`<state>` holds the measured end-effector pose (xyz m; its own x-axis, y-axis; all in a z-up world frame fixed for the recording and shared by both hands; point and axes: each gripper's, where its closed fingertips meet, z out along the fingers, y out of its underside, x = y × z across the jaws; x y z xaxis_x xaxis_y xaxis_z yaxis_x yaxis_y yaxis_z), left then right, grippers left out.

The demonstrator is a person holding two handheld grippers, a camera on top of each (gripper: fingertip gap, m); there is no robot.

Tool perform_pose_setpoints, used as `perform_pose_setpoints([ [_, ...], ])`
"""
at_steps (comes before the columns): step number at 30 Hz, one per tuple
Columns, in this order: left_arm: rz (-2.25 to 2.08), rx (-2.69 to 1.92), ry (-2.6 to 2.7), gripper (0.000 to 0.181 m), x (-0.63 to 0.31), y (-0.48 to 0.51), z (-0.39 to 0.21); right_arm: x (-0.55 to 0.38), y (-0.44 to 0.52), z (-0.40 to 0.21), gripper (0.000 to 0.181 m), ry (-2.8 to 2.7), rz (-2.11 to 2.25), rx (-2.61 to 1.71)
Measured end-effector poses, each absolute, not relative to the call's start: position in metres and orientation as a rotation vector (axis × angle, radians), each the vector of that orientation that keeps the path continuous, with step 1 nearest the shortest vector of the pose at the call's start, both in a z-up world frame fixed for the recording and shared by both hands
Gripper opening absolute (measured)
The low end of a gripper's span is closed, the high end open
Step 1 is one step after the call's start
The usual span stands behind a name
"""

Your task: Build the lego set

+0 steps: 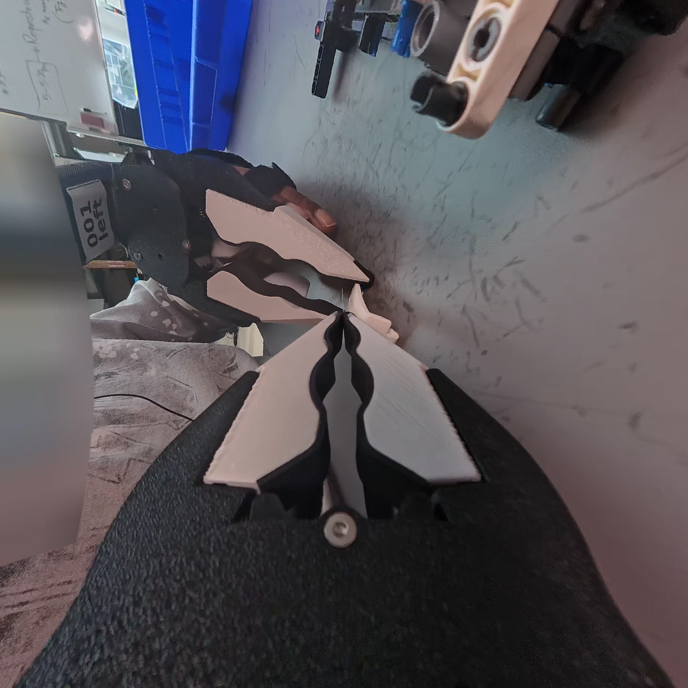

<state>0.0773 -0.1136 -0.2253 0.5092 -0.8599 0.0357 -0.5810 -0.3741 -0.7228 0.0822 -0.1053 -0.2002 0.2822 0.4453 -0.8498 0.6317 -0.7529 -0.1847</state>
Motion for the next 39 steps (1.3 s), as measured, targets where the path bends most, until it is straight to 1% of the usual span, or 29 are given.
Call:
perform_pose_setpoints([
  [39, -0.538, -2.092, 1.178, 0.024, 0.0768, -0.1137, -0.2256, 0.0786, -0.1049, -0.2028, 0.0, 1.024, -1.446, 2.35],
])
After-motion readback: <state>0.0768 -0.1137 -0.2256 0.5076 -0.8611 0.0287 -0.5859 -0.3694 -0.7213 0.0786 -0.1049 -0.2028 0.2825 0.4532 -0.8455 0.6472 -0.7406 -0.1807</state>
